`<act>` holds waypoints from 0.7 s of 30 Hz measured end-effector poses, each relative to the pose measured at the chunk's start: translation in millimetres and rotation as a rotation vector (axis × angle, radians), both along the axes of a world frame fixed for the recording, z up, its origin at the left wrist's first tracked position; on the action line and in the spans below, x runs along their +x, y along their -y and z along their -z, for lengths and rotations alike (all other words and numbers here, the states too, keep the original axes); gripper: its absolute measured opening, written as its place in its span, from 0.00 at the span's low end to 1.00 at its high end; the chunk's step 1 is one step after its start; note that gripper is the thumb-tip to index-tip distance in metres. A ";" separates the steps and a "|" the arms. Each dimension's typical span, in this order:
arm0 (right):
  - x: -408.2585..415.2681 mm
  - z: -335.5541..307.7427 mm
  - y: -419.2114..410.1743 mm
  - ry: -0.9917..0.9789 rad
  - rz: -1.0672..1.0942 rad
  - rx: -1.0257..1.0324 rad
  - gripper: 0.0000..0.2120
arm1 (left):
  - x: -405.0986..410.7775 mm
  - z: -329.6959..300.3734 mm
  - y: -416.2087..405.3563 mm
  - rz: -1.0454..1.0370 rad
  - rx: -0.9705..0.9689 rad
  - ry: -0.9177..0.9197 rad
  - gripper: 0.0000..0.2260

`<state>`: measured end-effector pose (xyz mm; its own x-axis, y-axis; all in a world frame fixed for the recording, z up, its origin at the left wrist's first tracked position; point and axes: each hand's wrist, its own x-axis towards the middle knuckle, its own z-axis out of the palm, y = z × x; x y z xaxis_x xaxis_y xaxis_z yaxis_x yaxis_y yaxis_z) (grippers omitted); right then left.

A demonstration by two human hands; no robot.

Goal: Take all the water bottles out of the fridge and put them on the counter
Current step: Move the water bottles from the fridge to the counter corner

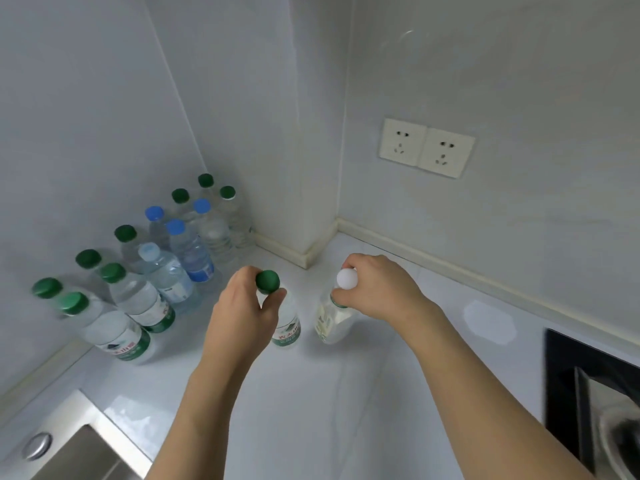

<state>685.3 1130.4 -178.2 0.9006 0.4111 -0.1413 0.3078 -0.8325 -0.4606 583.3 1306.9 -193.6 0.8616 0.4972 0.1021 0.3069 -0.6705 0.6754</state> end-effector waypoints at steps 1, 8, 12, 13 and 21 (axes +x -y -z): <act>4.6 3.6 -15.2 -0.001 -0.019 -0.009 0.15 | 1.1 3.1 -13.3 -0.009 0.000 -0.004 0.10; 34.3 16.3 -87.3 0.020 -0.138 -0.084 0.13 | 14.0 23.8 -71.1 -0.081 -0.010 -0.017 0.11; 60.1 23.1 -123.1 0.053 -0.181 -0.117 0.11 | 33.3 34.0 -94.2 -0.050 0.006 -0.009 0.10; 67.3 25.5 -131.4 0.055 -0.190 -0.125 0.11 | 40.0 36.8 -99.7 -0.039 0.015 -0.007 0.10; 122.8 44.9 -179.8 0.058 -0.288 -0.177 0.13 | 93.5 63.0 -125.9 0.010 0.031 0.016 0.11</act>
